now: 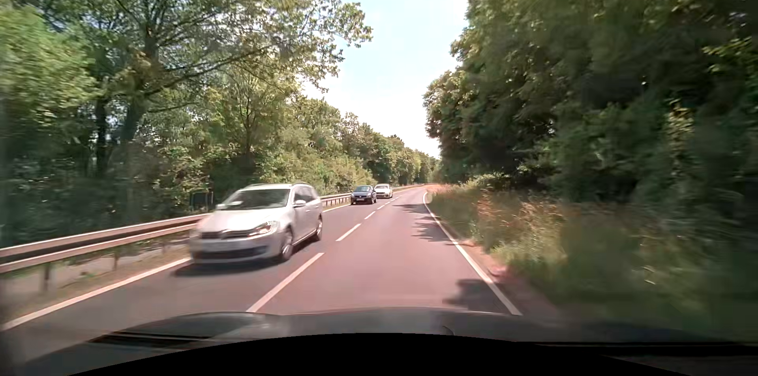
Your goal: Follow the waypoints while adhering to traffic rules and regulations
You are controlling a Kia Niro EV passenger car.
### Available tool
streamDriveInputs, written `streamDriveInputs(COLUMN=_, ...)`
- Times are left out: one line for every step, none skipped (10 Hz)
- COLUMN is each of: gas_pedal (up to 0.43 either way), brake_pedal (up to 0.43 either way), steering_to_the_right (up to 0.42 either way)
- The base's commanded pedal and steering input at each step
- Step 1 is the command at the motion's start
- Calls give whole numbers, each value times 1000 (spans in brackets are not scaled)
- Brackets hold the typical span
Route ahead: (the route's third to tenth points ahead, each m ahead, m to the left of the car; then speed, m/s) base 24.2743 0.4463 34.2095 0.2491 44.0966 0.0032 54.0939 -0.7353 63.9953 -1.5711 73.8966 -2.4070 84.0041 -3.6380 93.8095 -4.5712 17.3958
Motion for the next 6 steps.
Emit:
streamDriveInputs(gas_pedal=67, brake_pedal=0, steering_to_the_right=5)
streamDriveInputs(gas_pedal=67, brake_pedal=0, steering_to_the_right=4)
streamDriveInputs(gas_pedal=67, brake_pedal=0, steering_to_the_right=4)
streamDriveInputs(gas_pedal=67, brake_pedal=0, steering_to_the_right=4)
streamDriveInputs(gas_pedal=67, brake_pedal=0, steering_to_the_right=4)
streamDriveInputs(gas_pedal=67, brake_pedal=0, steering_to_the_right=4)
